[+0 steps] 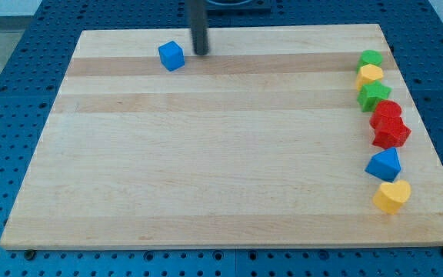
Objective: Separate the green circle from the yellow hexagon
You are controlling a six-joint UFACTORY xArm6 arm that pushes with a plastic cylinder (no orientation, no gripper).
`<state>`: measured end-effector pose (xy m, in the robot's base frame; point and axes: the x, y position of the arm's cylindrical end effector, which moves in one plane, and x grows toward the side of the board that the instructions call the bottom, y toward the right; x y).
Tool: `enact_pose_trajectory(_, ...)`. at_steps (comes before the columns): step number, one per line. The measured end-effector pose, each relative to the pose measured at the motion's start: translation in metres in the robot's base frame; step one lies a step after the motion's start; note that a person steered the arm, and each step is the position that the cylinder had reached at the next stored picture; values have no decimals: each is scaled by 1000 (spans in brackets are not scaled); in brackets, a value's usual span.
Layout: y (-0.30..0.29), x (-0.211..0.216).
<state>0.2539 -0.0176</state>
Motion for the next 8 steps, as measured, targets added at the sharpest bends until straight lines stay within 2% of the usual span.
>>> enact_pose_trajectory(2, 234, 0)
enact_pose_trajectory(3, 334, -4)
enact_pose_trajectory(4, 344, -4)
enact_pose_trajectory(5, 345, 48)
enact_pose_trajectory(7, 343, 57)
enact_pose_trajectory(8, 307, 55)
